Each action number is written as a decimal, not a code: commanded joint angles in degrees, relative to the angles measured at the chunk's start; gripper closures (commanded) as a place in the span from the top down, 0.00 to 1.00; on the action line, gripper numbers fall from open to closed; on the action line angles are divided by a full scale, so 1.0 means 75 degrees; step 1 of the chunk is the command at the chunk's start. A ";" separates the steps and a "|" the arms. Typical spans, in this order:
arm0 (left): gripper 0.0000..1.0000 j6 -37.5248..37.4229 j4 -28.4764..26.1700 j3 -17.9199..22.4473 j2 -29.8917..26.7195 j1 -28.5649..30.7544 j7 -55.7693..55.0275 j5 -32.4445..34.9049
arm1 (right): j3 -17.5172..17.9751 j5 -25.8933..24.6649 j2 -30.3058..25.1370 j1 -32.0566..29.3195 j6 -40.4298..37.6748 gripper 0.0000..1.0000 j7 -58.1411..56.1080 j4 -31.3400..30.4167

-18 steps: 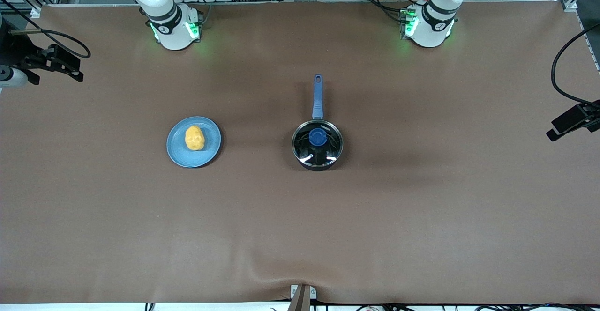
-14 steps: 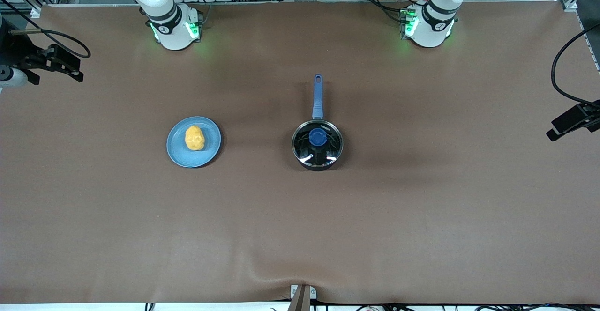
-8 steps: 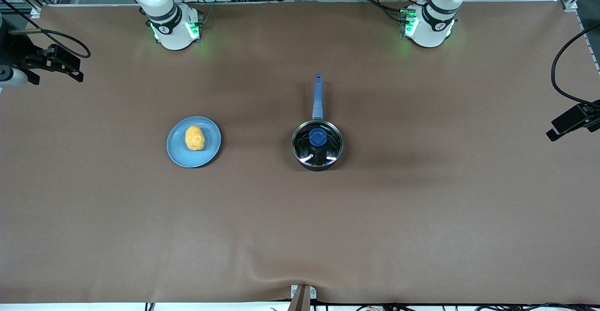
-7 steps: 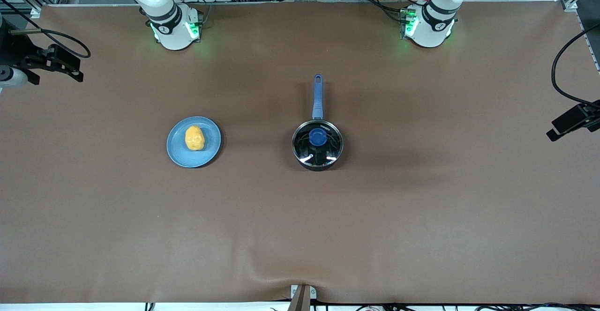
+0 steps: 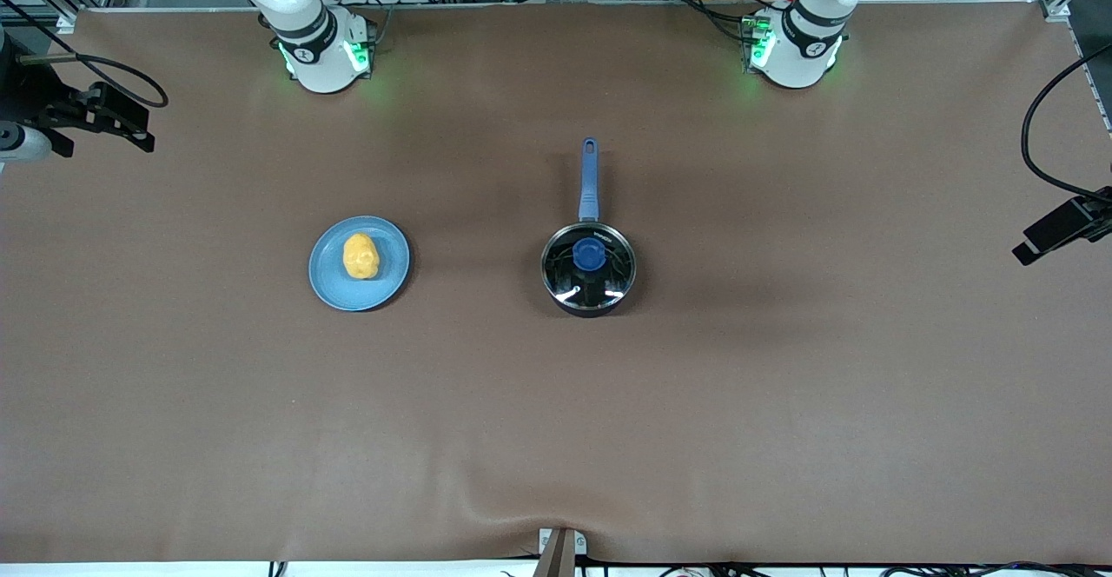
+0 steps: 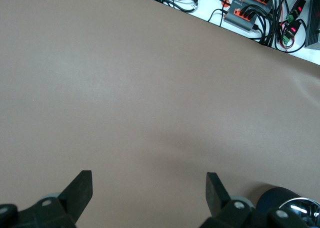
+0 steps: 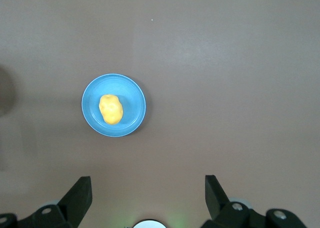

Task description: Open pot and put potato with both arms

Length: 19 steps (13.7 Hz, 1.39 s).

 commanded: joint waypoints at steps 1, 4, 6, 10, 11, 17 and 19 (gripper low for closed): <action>1.00 -0.0126 0.0135 -0.0015 -0.0030 -0.0048 -0.0300 -0.0013 | 0.0034 0.0065 0.0003 -0.0089 -0.0093 1.00 -0.0110 0.0068; 1.00 -0.0091 0.0147 -0.0564 0.0063 -0.0446 -0.2089 0.0103 | 0.0034 0.0065 0.0003 -0.0101 -0.0093 1.00 -0.0110 0.0068; 1.00 0.0037 0.0112 -0.0671 0.0145 -0.0529 -0.2539 0.0116 | 0.0034 0.0065 0.0003 -0.0090 -0.0093 1.00 -0.0110 0.0068; 1.00 0.0927 0.0065 -0.1549 0.0520 -0.0424 -0.4740 0.0301 | 0.0034 0.0065 0.0003 -0.0090 -0.0093 1.00 -0.0110 0.0068; 1.00 0.0963 0.0065 -0.1829 0.0567 -0.0412 -0.4905 0.0616 | 0.0034 0.0065 0.0003 -0.0089 -0.0093 1.00 -0.0110 0.0068; 1.00 0.0956 0.0042 -0.4370 0.0872 0.0058 -0.6244 0.2361 | 0.0022 0.0065 0.0003 -0.0101 -0.0187 1.00 -0.0099 0.0068; 1.00 0.0671 0.0088 -0.5203 0.1210 -0.0037 -0.6859 0.2623 | 0.0034 0.0065 0.0003 -0.0090 -0.0187 1.00 -0.0099 0.0068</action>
